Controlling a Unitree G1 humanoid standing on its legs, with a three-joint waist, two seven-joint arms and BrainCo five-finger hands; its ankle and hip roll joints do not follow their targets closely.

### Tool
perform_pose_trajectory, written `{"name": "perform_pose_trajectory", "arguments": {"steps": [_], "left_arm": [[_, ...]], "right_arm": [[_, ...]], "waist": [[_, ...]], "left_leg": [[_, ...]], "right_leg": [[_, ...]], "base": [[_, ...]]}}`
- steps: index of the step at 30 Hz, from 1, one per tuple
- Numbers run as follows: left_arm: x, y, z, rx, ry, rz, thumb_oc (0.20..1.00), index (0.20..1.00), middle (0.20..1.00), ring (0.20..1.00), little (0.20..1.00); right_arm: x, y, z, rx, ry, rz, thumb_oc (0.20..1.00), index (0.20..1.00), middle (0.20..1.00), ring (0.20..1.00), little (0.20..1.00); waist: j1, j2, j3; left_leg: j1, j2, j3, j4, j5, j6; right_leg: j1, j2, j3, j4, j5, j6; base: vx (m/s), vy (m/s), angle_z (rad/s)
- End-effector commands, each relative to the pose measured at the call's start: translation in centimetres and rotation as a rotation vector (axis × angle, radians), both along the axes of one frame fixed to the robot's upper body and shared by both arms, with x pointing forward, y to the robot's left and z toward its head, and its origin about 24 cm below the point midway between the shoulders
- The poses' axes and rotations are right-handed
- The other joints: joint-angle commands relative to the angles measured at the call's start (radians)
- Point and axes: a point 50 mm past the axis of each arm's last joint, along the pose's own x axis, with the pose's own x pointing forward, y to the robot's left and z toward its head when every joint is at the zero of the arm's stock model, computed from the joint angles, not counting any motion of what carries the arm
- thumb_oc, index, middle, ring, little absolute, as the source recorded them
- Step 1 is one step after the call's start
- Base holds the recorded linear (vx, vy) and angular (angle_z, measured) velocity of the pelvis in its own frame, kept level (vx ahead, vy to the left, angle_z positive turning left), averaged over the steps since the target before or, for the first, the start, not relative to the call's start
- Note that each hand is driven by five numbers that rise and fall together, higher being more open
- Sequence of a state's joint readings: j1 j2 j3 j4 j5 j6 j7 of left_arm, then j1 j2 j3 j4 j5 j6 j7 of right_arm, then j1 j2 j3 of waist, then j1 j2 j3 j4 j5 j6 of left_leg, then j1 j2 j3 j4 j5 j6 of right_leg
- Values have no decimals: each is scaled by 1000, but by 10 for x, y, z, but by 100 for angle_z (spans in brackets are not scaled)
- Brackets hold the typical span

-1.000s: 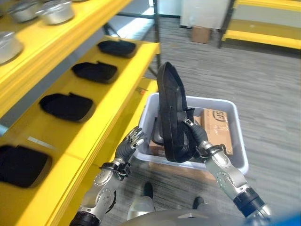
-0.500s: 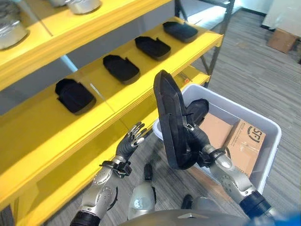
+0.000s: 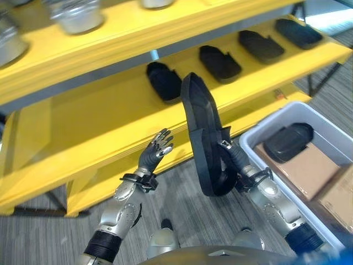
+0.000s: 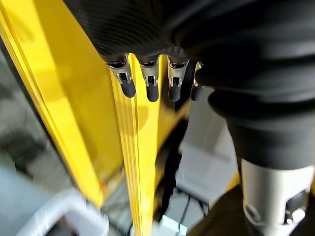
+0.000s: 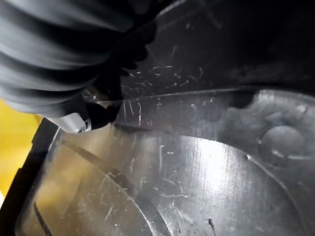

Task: Move parts from the plastic box to the shelf.

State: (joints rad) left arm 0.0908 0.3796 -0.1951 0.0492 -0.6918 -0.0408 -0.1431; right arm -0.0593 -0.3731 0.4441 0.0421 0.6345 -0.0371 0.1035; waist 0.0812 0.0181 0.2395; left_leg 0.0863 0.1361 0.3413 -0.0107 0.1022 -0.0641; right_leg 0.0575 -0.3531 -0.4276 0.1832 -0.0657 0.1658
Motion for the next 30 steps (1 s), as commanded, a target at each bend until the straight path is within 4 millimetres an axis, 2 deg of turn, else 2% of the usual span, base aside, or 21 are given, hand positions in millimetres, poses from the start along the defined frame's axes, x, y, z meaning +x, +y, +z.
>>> {"name": "perform_pose_trajectory", "arguments": {"steps": [1,4,9,10,11,12,13,15,16,18,19,20,22,23,24,27,30], "left_arm": [[-3,9,27,28,-158,52,1000,1000,1000,1000,1000],[-6,17,28,42,-165,72,1000,1000,1000,1000,1000],[-9,26,32,65,-179,52,1000,1000,1000,1000,1000],[-9,26,32,70,-176,41,1000,1000,1000,1000,1000],[-7,24,33,65,-174,8,1000,1000,1000,1000,1000],[-5,22,34,66,-179,-5,1000,1000,1000,1000,1000],[-4,21,35,66,-181,-8,1000,1000,1000,1000,1000],[-1,17,35,62,-181,-31,1000,1000,1000,1000,1000],[0,11,33,42,-175,-54,1000,1000,1000,1000,1000],[-1,6,31,6,-161,-57,1000,1000,1000,1000,1000],[-1,3,30,-13,-156,-55,1000,1000,1000,1000,1000],[-1,0,30,-26,-158,-51,1000,1000,1000,1000,1000],[-2,-6,30,-31,-168,-53,1000,1000,1000,1000,1000],[0,-13,34,-30,-205,-76,1000,1000,1000,1000,1000],[2,-14,37,-13,-228,-91,1000,1000,1000,1000,1000],[3,-11,36,5,-212,-71,1000,1000,1000,1000,1000],[0,-9,34,2,-194,-70,1000,1000,1000,1000,1000]], "right_arm": [[6,8,34,77,-164,46,200,200,200,200,200],[5,11,33,76,-162,58,200,200,200,200,200],[3,19,37,88,-187,52,200,200,200,200,200],[3,21,38,89,-189,43,200,200,200,200,200],[6,27,41,102,-189,25,200,200,200,200,200],[7,30,43,110,-188,26,200,200,200,200,200],[8,30,44,112,-188,25,200,200,200,200,200],[9,29,46,118,-186,17,200,200,200,200,200],[9,24,46,120,-179,1,200,200,200,200,200],[10,19,45,111,-182,-1,200,200,200,200,200],[10,17,45,104,-185,3,200,200,200,200,200],[11,14,45,93,-188,10,200,200,200,200,200],[12,12,44,81,-187,16,200,200,200,200,200],[15,10,45,73,-192,18,200,200,200,200,200],[15,10,46,73,-210,26,200,200,200,200,200],[13,17,42,81,-189,69,200,200,200,200,200],[11,22,39,58,-188,99,200,200,200,200,200]], "waist": [[-5,3,-31],[21,7,-52],[74,10,-81],[83,8,-84],[114,1,-91],[117,-1,-89],[116,-2,-87],[102,-9,-79],[83,-21,-72],[74,-33,-69],[71,-40,-65],[65,-48,-60],[49,-57,-55],[20,-55,-47],[-4,-52,-37],[8,-56,-38],[13,-55,-43]], "left_leg": [[-16,67,-40,-68,56,-72],[-10,44,-40,-77,40,-62],[-18,-2,-27,-77,20,-36],[-21,-15,-20,-77,16,-28],[-21,-50,12,-77,0,-5],[-22,-58,16,-77,-6,6],[-24,-61,12,-77,-10,10],[-28,-81,-26,-77,-26,31],[-28,-97,-65,-77,-35,42],[-27,-109,-82,-77,-38,38],[-24,-117,-86,-77,-43,34],[-30,-130,-83,-77,-35,41],[-23,-150,-98,-77,-52,43],[-18,-155,-121,-77,-67,52],[-7,-152,-145,-77,-80,56],[36,-149,-143,-77,-91,54],[56,-153,-133,-70,-100,54]], "right_leg": [[101,136,-51,-51,-14,-70],[121,111,-90,-99,35,-39],[139,39,-170,-155,153,9],[140,24,-185,-150,174,19],[138,-9,-235,-109,226,40],[129,-6,-230,-74,220,39],[125,-1,-221,-63,216,38],[95,58,-151,-32,179,23],[70,153,-89,-54,119,-6],[69,221,-67,-119,88,-28],[72,248,-63,-167,94,-37],[62,269,-62,-227,129,-50],[17,277,-5,-270,164,-44],[-65,265,94,-270,210,-26],[-103,272,162,-270,229,-20],[-95,266,113,-270,231,-19],[-74,266,97,-270,226,-29]], "base": [[-133,486,46],[-132,328,19],[-147,302,14],[-165,465,51],[-142,449,44],[-110,365,49],[-28,130,28],[19,88,10],[68,82,1],[99,38,40],[74,16,41],[91,18,19],[157,0,9],[342,-108,39],[390,-165,43],[441,-158,52],[361,-59,33]]}}
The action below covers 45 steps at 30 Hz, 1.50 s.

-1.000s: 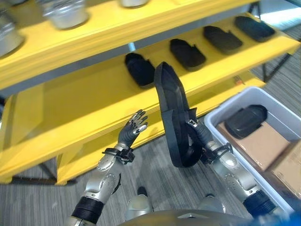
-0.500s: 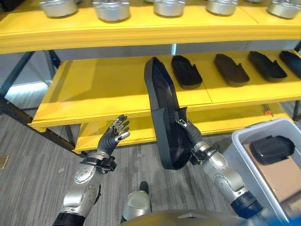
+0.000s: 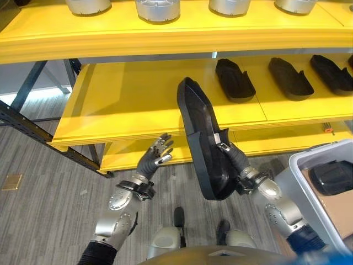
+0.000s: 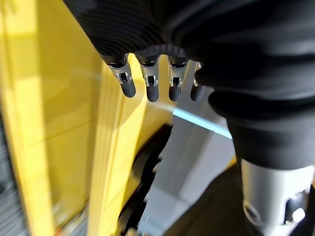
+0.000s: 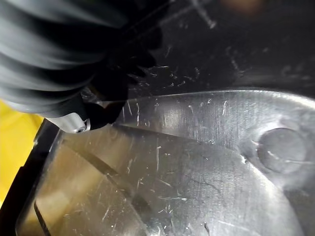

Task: Move parts from the plastic box to the shelf.

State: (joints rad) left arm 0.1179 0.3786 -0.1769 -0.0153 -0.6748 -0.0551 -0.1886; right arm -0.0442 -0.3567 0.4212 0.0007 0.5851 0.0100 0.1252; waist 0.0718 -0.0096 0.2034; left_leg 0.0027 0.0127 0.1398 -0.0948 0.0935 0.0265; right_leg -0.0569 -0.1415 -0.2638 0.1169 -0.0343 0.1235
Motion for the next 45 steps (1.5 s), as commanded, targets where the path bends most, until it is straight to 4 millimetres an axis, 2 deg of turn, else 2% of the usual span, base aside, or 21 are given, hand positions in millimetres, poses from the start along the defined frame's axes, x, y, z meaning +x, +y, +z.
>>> {"name": "perform_pose_trajectory", "arguments": {"steps": [1,4,8,10,12,13,15,18,19,20,21,23,27,28,31,34,35,37,39,43,45], "left_arm": [[2,-6,21,4,-118,-33,1000,1000,1000,1000,1000],[1,-6,19,8,-114,-38,1000,1000,1000,1000,1000],[6,-11,21,-29,-108,-47,1000,1000,1000,1000,1000],[9,-12,20,-39,-89,-58,1000,1000,1000,1000,1000],[10,-12,18,-58,-71,-66,1000,1000,1000,1000,1000],[10,-12,17,-57,-70,-66,1000,1000,1000,1000,1000],[8,-10,15,-42,-63,-63,1000,1000,1000,1000,1000],[5,-3,14,-33,-52,-24,1000,1000,1000,1000,1000],[4,-1,13,-35,-53,-5,1000,1000,1000,1000,1000],[4,1,12,-47,-54,7,1000,1000,1000,1000,1000],[3,1,12,-49,-56,8,1000,1000,1000,1000,1000],[4,3,13,-36,-76,0,1000,1000,1000,1000,1000],[5,3,13,-35,-79,-2,1000,1000,1000,1000,1000],[7,5,13,-42,-77,-3,1000,1000,1000,1000,1000],[7,6,10,-40,-64,-10,1000,1000,1000,1000,1000],[9,5,8,-43,-56,-28,1000,1000,1000,1000,1000],[7,2,6,-29,-41,-92,1000,1000,1000,1000,1000],[5,-3,6,-7,-39,-144,1000,1000,1000,1000,1000],[6,-5,7,2,-36,-154,1000,1000,1000,1000,1000],[10,-5,13,11,-52,-153,1000,1000,1000,1000,1000],[10,-4,15,8,-51,-140,1000,1000,1000,1000,1000]], "right_arm": [[13,20,34,70,-180,78,200,200,200,200,200],[13,20,33,59,-168,76,200,200,200,200,200],[13,13,28,38,-151,77,200,200,200,200,200],[12,10,27,27,-148,57,200,200,200,200,200],[15,10,27,27,-148,52,200,200,200,200,200],[16,11,27,26,-151,54,200,200,200,200,200],[17,14,26,34,-144,61,200,200,200,200,200],[17,19,22,76,-96,77,200,200,200,200,200],[16,20,20,68,-97,80,200,200,200,200,200],[14,19,18,60,-98,80,200,200,200,200,200],[14,19,18,57,-97,80,200,200,200,200,200],[11,16,14,39,-86,73,200,200,200,200,200],[11,15,13,34,-82,69,200,200,200,200,200],[8,3,5,8,-58,46,200,200,200,200,200],[2,-8,-2,-12,-37,24,200,200,200,200,200],[2,-12,-3,-15,-26,10,200,200,200,200,200],[0,-15,-4,-4,-12,-23,200,200,200,200,200],[2,-17,-2,12,-20,-42,200,200,200,200,200],[4,-15,1,19,-27,-46,200,200,200,200,200],[8,-7,10,65,-40,-50,200,200,200,200,200],[8,-6,12,72,-44,-51,200,200,200,200,200]], "waist": [[23,-28,-11],[23,-32,-19],[24,-40,-23],[23,-40,-18],[23,-35,-16],[24,-38,-14],[28,-27,-20],[40,-7,-21],[47,-1,-21],[48,4,-20],[47,5,-19],[41,11,-12],[38,10,-9],[16,1,-13],[-7,7,-6],[-17,2,-14],[-17,-4,-20],[-9,-5,-23],[-5,-16,-22],[14,-24,-8],[-1,-27,4]], "left_leg": [[140,-33,76,30,-102,-39],[130,-40,87,78,-124,-44],[57,-29,105,361,-93,-86],[18,14,115,441,-72,-114],[19,33,128,387,-97,-107],[28,21,139,342,-96,-88],[55,12,128,233,-102,-81],[65,45,95,53,-29,-104],[51,77,84,18,19,-124],[25,119,87,8,61,-144],[19,130,90,8,73,-149],[-12,181,105,8,142,-171],[-14,190,114,9,150,-173],[-6,224,154,15,156,-188],[12,251,178,11,170,-203],[37,232,197,8,111,-183],[58,194,186,8,64,-155],[56,155,180,8,48,-117],[71,125,174,8,17,-102],[92,77,216,8,-43,-33],[98,68,191,8,-60,-24]], "right_leg": [[52,55,-78,-204,188,7],[67,55,-94,-204,174,-4],[96,45,-157,-204,142,-39],[112,41,-171,-204,129,-38],[123,39,-173,-204,123,-34],[121,29,-179,-204,133,-35],[128,32,-169,-204,133,-26],[159,47,-140,-204,110,-30],[176,45,-135,-204,98,-32],[192,36,-141,-204,89,-32],[196,34,-144,-204,87,-33],[216,24,-157,-204,80,-35],[222,20,-164,-204,80,-35],[240,7,-188,-198,75,-29],[262,-3,-195,-159,46,-26],[267,-29,-200,-129,31,-10],[272,-51,-192,-98,21,6],[263,-65,-198,-63,26,12],[245,-82,-186,9,32,32],[128,-154,-235,294,119,77],[70,-134,-184,280,136,78]], "base": [[350,-33,26],[235,-28,4],[229,-112,27],[197,-117,52],[97,-3,39],[97,77,8],[112,75,-13],[124,99,-8],[96,167,-1],[83,168,-2],[75,173,-14],[74,160,-31],[67,111,9],[205,377,5],[310,529,-3],[249,455,-4],[350,681,1],[238,627,15],[149,402,31],[111,351,1],[51,22,-7]]}}
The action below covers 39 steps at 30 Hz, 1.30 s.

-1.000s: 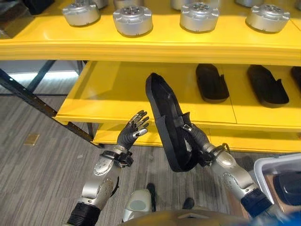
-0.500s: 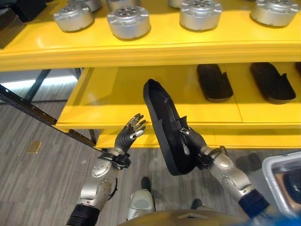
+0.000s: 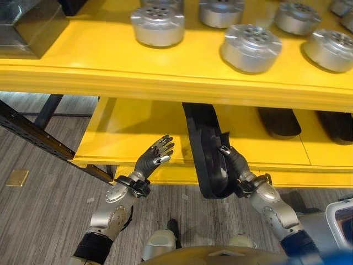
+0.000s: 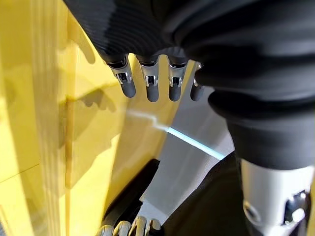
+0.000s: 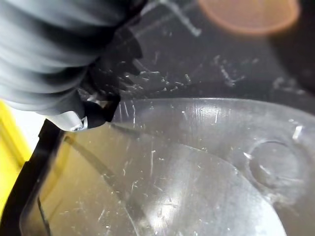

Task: Move parts from the plastic box to the shelf.

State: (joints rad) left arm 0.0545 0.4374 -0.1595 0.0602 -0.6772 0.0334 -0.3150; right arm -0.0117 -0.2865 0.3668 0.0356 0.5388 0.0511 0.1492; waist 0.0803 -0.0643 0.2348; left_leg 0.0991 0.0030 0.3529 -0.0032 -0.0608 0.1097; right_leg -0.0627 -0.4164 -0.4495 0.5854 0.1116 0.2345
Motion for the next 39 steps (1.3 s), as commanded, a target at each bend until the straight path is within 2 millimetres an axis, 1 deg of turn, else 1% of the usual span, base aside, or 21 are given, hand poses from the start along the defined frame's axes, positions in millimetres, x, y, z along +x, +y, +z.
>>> {"name": "perform_pose_trajectory", "arguments": {"steps": [1,2,3,4,5,6,8,12,15,17,20,22,26,28,30,31,33,34,36,37,39], "left_arm": [[0,-15,20,-51,-100,-19,1000,1000,1000,1000,1000],[-1,-15,19,-52,-92,-10,1000,1000,1000,1000,1000],[-3,-16,18,-57,-83,3,1000,1000,1000,1000,1000],[-5,-16,17,-51,-80,16,1000,1000,1000,1000,1000],[-7,-15,15,-44,-70,20,1000,1000,1000,1000,1000],[-9,-15,11,-42,-56,32,1000,1000,1000,1000,1000],[-10,-17,15,-70,-55,49,1000,1000,1000,1000,1000],[-14,-23,8,-98,-18,37,1000,1000,1000,1000,1000],[-14,-29,8,-101,-7,3,1000,1000,1000,1000,1000],[-13,-31,8,-94,5,-29,1000,1000,1000,1000,1000],[-11,-34,7,-89,32,-62,1000,1000,1000,1000,1000],[-9,-38,5,-96,64,-81,1000,1000,1000,1000,1000],[-3,-44,8,-110,62,-111,1000,1000,1000,1000,1000],[8,-50,18,-129,29,-112,1000,1000,1000,1000,1000],[13,-52,24,-129,7,-106,1000,1000,1000,1000,1000],[18,-54,28,-128,-11,-106,1000,1000,1000,1000,1000],[23,-57,35,-127,-34,-110,1000,1000,1000,1000,1000],[26,-58,39,-130,-49,-113,1000,1000,1000,1000,1000],[35,-62,57,-154,-110,-115,1000,1000,1000,1000,1000],[35,-62,59,-154,-119,-115,1000,1000,1000,1000,1000],[37,-63,69,-166,-150,-113,1000,1000,1000,1000,1000]], "right_arm": [[12,-7,25,61,-110,-21,200,200,200,200,200],[11,-7,26,57,-114,-15,200,200,200,200,200],[11,-5,26,58,-111,-7,200,200,200,200,200],[13,0,27,57,-113,3,200,200,200,200,200],[14,0,26,65,-97,8,200,200,200,200,200],[13,-1,25,51,-81,5,200,200,200,200,200],[16,3,25,34,-73,19,200,200,200,200,200],[32,5,33,2,-97,-49,200,200,200,200,200],[47,4,41,3,-103,-126,200,200,200,200,200],[65,0,47,-10,-106,-201,200,200,200,200,200],[92,-14,57,-86,-100,-305,200,200,200,200,200],[105,-25,55,-100,-28,-373,200,200,200,200,200],[119,-37,57,-115,49,-455,200,200,200,200,200],[131,-55,62,-144,92,-538,200,200,200,200,200],[136,-60,67,-142,103,-579,200,200,200,200,200],[142,-70,74,-151,96,-614,200,200,200,200,200],[149,-80,87,-170,74,-648,200,200,200,200,200],[153,-85,96,-189,54,-671,200,200,200,200,200],[163,-96,128,-199,-8,-730,200,200,200,200,200],[164,-98,133,-201,-20,-738,200,200,200,200,200],[167,-105,151,-206,-69,-754,200,200,200,200,200]], "waist": [[-17,30,-24],[-25,21,-17],[-25,14,-12],[-28,4,-3],[-37,11,1],[-35,11,-9],[-16,15,-13],[22,25,-33],[37,29,-33],[50,31,-32],[66,35,-41],[72,44,-36],[76,58,-7],[79,65,35],[81,68,56],[83,74,80],[86,81,110],[88,87,129],[91,104,195],[91,105,206],[92,110,246]], "left_leg": [[-8,84,-24,-84,108,-107],[-1,82,-37,-84,100,-120],[23,83,-42,-84,74,-133],[40,82,-38,-84,56,-128],[53,103,-50,-84,55,-135],[52,107,-54,-84,66,-141],[55,119,-36,-84,79,-154],[39,126,-64,-84,103,-176],[27,127,-76,-84,109,-179],[22,129,-82,-84,113,-184],[31,119,-96,-84,106,-176],[44,112,-107,-84,104,-167],[21,107,-106,-46,92,-165],[-37,110,-109,46,61,-163],[-64,118,-109,79,54,-167],[-83,125,-115,99,52,-171],[-108,127,-126,121,49,-176],[-124,127,-130,130,47,-177],[-180,121,-141,146,48,-178],[-188,119,-143,148,48,-178],[-211,114,-144,151,48,-178]], "right_leg": [[70,165,6,-252,0,-56],[68,169,42,-398,35,-47],[59,147,56,-486,89,-20],[6,111,85,-520,183,-1],[11,143,124,-558,131,-11],[37,160,105,-580,107,-23],[71,168,51,-589,65,-41],[171,217,15,-643,-5,-81],[187,226,8,-641,-26,-94],[202,231,1,-645,-38,-103],[214,229,6,-632,-53,-109],[216,226,19,-598,-71,-115],[186,220,38,-554,-90,-120],[139,203,49,-495,-107,-123],[119,195,49,-473,-112,-124],[105,191,54,-462,-114,-124],[89,187,64,-459,-112,-123],[78,184,68,-456,-112,-122],[26,173,77,-442,-113,-115],[18,173,79,-440,-113,-114],[-10,173,86,-432,-116,-109]], "base": [[62,-205,16],[131,-282,25],[205,-344,33],[267,-368,28],[252,-358,33],[246,-277,52],[165,-139,59],[179,-54,0],[63,12,8],[30,12,23],[77,32,18],[109,55,18],[-72,50,11],[-287,25,8],[-231,-9,16],[-193,-23,9],[-205,-26,1],[-274,-21,-3],[-326,-19,-3],[-239,-29,3],[-188,-47,5]]}}
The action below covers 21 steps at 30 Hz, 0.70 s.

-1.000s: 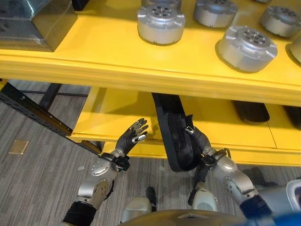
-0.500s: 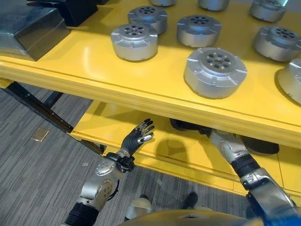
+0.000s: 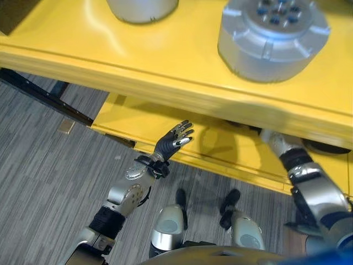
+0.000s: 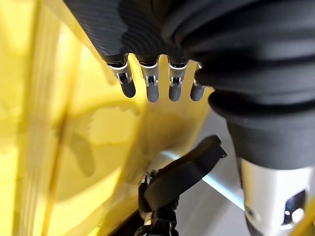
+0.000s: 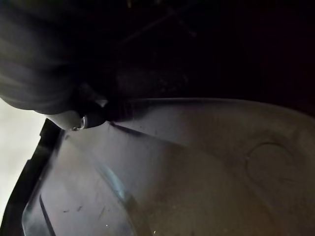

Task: Move parts from the plastic box to the shelf.

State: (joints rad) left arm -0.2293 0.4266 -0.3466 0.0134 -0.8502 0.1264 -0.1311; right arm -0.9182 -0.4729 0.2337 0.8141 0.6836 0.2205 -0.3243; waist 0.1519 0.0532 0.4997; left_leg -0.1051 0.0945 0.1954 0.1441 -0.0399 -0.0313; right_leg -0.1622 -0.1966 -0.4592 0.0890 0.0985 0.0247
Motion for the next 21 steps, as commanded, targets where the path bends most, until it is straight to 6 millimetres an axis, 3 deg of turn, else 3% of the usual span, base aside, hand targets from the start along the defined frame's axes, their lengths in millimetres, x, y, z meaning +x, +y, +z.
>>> {"name": "perform_pose_trajectory", "arguments": {"steps": [1,3,11,12,18,19,21], "left_arm": [[-7,-1,23,-63,-107,6,1000,1000,1000,1000,1000],[-9,-2,30,-71,-134,10,1000,1000,1000,1000,1000],[-18,-5,38,-116,-158,-5,1000,1000,1000,1000,1000],[-20,-6,37,-120,-156,-4,1000,1000,1000,1000,1000],[-20,-11,53,-141,-220,-23,1000,1000,1000,1000,1000],[-18,-13,57,-155,-223,-25,1000,1000,1000,1000,1000],[-16,-14,59,-156,-227,-30,1000,1000,1000,1000,1000]], "right_arm": [[6,-3,34,2,-110,-14,200,200,200,200,200],[7,-5,51,-12,-152,-11,200,200,200,200,200],[6,0,85,-62,-237,-8,200,200,200,200,200],[5,1,85,-66,-238,-4,200,200,200,200,200],[1,18,107,-99,-300,22,200,200,200,200,200],[1,21,110,-111,-301,31,200,200,200,200,200],[2,24,107,-112,-289,37,200,200,200,200,200]], "waist": [[20,-7,-4],[19,-4,20],[6,0,20],[3,0,20],[-23,1,20],[-28,0,20],[-32,-2,20]], "left_leg": [[-22,20,14,-1,35,-36],[-59,22,20,-9,48,-37],[-262,37,38,56,52,-41],[-261,37,32,67,29,-49],[-375,45,42,148,11,-50],[-404,53,39,211,-18,-46],[-413,58,39,239,-33,-41]], "right_leg": [[72,-45,98,61,-98,102],[27,-42,99,64,-93,105],[-203,-42,122,144,-99,103],[-209,-42,134,161,-121,113],[-333,-32,159,218,-129,98],[-361,-39,165,260,-143,89],[-368,-41,171,282,-152,86]], "base": [[-199,-49,3],[-181,-43,3],[-103,-27,-7],[0,0,0],[-82,11,-4],[-112,48,-5],[-62,36,-9]]}}
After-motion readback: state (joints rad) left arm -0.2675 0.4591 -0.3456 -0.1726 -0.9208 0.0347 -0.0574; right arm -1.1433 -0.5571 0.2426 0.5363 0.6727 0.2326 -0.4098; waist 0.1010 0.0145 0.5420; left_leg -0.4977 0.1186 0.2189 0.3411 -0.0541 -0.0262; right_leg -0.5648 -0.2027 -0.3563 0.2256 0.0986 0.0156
